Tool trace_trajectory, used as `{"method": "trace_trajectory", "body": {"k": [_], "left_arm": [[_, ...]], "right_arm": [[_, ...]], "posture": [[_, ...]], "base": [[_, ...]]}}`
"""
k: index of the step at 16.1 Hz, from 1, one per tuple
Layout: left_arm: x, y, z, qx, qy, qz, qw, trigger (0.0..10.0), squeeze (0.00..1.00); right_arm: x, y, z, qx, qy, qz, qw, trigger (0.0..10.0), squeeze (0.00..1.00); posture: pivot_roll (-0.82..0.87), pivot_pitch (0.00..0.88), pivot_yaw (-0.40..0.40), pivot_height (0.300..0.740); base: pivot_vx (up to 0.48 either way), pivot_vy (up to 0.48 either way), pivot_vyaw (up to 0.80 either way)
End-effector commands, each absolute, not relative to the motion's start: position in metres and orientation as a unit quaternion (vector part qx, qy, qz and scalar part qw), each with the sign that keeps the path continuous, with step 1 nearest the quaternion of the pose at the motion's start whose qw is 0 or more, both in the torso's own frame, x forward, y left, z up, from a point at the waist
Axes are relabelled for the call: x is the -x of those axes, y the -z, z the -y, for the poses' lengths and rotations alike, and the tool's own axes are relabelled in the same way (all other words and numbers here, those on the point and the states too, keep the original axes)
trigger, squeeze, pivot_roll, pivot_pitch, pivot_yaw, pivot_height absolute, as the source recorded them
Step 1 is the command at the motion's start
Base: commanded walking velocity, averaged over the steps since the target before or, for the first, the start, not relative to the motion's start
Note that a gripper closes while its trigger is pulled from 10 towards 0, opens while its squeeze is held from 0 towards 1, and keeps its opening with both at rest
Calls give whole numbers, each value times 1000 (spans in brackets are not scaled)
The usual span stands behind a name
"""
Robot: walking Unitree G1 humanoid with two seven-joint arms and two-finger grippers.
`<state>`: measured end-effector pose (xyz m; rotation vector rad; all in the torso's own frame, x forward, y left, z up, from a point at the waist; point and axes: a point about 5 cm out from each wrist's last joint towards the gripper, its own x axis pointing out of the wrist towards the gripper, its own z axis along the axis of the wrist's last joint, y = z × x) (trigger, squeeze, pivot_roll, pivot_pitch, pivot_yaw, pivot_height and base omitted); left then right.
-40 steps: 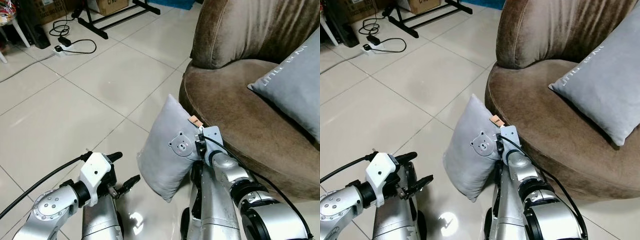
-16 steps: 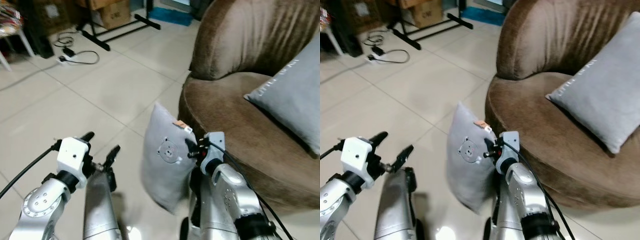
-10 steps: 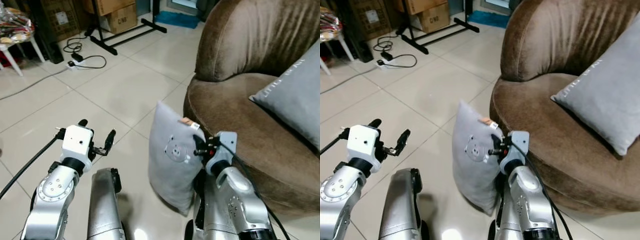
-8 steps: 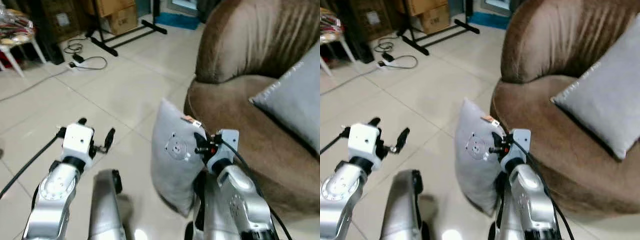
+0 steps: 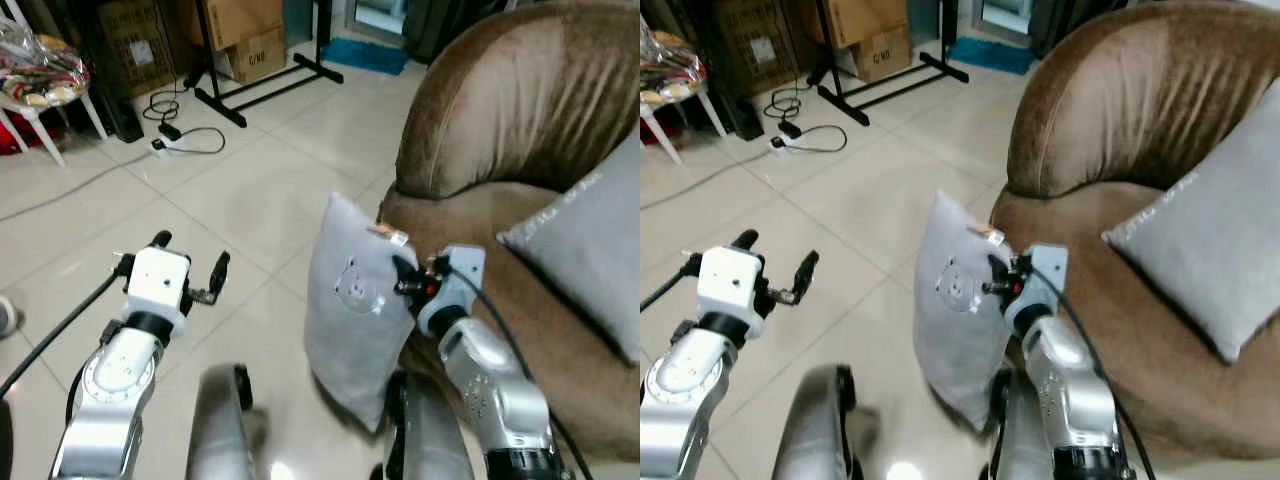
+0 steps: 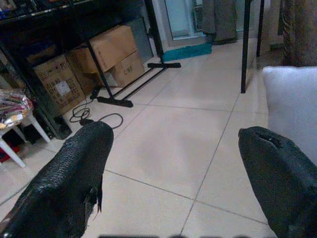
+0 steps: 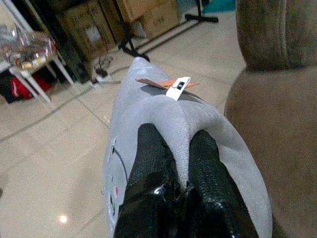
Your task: Move the pillow to the sofa from floor
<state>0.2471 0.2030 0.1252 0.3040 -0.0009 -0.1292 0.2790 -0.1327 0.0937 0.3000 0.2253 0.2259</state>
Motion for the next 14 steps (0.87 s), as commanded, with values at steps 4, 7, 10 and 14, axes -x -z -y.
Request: {"method": "trace_trajectory", "body": {"k": [4,7,10,14], "left_arm": [[-243,-122,-201,-146,70,-3,987,10000,0],[-242,-121,-199,-145,78,-4,986,10000,0],[-244,-121,-199,-146,76,-3,986,10000,0],[-243,-121,-199,-147,78,-5,986,10000,0]], "right_arm": [[-285,-121,133,-163,-116,-66,978,10000,0],[-284,-125,133,-179,-110,-63,976,10000,0],[-285,-127,134,-184,-107,-63,975,10000,0],[-284,-128,132,-189,-108,-65,974,10000,0]], "posture": [[45,0,-46,635],[39,0,-39,665],[39,0,-36,695],[44,0,-37,730]], "base": [[0,0,0],[0,0,0],[0,0,0],[0,0,0]]}}
